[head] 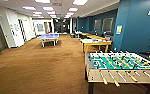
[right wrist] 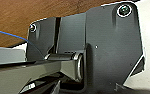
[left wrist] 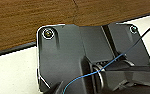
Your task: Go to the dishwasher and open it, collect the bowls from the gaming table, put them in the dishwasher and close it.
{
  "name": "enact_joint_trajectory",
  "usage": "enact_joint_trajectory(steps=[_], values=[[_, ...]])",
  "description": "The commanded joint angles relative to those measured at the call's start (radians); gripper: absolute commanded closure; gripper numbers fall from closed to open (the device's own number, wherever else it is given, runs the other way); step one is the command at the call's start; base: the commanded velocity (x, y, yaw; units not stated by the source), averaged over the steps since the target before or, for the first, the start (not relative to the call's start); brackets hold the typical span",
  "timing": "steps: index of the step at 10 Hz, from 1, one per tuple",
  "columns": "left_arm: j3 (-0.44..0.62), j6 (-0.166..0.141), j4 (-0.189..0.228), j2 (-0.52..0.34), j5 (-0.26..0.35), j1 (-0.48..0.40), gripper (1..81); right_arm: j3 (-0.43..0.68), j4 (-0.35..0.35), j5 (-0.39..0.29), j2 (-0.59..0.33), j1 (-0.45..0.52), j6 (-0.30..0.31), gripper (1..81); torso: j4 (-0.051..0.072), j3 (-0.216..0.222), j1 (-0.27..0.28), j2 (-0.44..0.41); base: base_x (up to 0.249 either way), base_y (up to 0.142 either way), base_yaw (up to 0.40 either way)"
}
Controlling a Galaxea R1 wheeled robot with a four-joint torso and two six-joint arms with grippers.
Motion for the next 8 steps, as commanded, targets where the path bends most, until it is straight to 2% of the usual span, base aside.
enact_joint_trajectory(steps=[1, 8], values=[[-0.003, -0.005, -0.004, -0.009, 0.045, -0.039, 1.0, 0.005, -0.008, -0.057, -0.002, 0.048, -0.002, 1.0, 0.000, 0.000, 0.000, 0.000, 0.136, 0.000, 0.000], [-0.003, -0.005, -0.002, -0.006, 0.047, -0.039, 1.0, -0.001, -0.008, -0.057, -0.002, 0.048, -0.002, 1.0, 0.000, 0.000, 0.000, 0.000, 0.133, 0.000, 0.000]])
